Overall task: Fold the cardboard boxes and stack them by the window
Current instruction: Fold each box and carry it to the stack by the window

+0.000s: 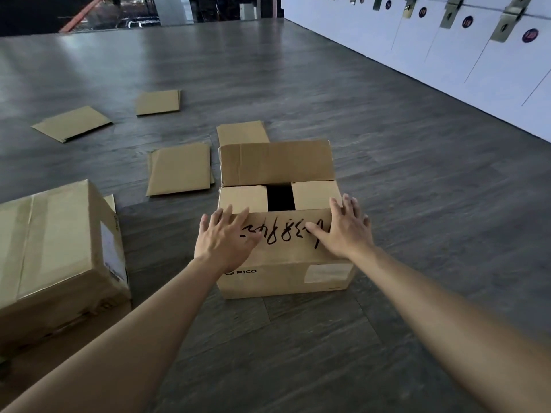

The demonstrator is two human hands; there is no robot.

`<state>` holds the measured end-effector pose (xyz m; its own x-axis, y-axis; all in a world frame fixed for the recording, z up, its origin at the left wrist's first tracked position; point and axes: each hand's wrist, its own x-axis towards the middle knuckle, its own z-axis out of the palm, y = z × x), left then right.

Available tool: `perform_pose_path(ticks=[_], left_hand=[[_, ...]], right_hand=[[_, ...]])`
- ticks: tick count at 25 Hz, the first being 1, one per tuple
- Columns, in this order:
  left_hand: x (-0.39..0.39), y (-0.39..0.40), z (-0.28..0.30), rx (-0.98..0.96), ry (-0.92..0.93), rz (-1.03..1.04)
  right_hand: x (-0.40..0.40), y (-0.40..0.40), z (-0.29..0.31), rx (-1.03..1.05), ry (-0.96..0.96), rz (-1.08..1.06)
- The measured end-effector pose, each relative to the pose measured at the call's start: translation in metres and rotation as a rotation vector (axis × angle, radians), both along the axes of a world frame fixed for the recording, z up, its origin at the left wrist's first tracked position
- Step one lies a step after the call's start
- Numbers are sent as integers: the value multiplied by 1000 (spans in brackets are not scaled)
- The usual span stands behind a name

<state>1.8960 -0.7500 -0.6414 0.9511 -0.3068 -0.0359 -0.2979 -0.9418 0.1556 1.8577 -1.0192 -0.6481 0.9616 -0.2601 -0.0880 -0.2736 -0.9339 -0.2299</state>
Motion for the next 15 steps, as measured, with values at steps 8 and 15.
perform_pose_path(ticks=[8, 15], left_hand=[[-15, 0, -28, -63, 66, 18], [-48, 7, -25, -51, 57, 13]], right_hand=[[-4, 2, -20, 35, -10, 10], [-37, 9, -18, 14, 14, 32]])
